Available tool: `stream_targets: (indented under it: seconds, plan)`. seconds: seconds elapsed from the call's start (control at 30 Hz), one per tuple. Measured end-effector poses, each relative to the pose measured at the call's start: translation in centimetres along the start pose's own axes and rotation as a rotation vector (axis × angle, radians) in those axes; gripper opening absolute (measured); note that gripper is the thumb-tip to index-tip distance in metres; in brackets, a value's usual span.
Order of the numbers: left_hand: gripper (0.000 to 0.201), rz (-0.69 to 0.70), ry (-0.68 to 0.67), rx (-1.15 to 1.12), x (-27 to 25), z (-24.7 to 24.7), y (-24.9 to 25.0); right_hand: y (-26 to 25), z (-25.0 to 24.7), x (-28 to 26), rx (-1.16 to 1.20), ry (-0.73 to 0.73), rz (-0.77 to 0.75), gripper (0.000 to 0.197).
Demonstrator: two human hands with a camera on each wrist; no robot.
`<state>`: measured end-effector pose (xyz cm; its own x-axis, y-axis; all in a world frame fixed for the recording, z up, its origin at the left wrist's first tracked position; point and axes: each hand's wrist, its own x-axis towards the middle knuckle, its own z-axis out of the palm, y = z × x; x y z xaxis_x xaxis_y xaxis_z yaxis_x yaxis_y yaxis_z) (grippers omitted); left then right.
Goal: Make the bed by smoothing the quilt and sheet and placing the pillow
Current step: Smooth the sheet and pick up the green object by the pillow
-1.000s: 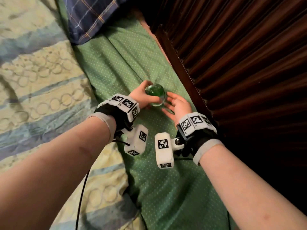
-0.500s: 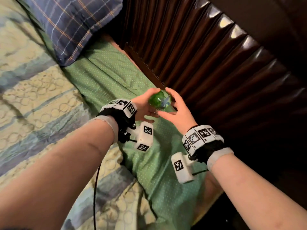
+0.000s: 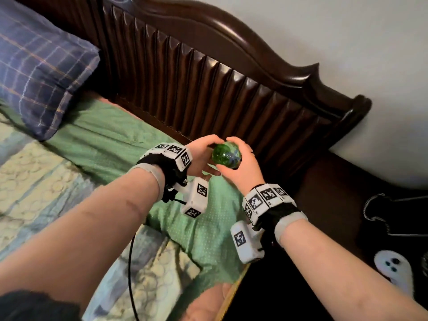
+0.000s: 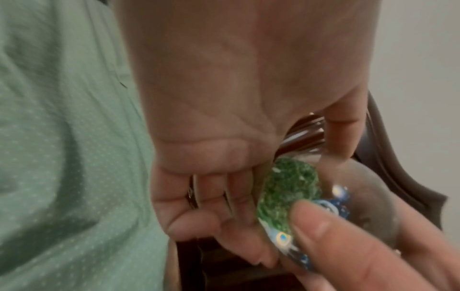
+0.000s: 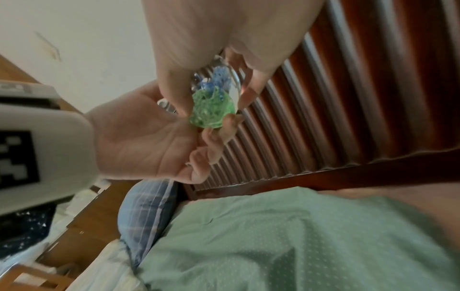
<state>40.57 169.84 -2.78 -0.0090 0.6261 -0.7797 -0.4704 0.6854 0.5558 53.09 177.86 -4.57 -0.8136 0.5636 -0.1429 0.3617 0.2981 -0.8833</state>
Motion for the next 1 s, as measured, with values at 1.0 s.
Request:
stream_targets:
  seconds: [1.0]
  plan:
    - [0.021, 0.024, 0.067, 0.009, 22.2, 31.0, 5.7, 23.5, -27.9, -2.7, -0.205, 0.338, 0.475, 0.072]
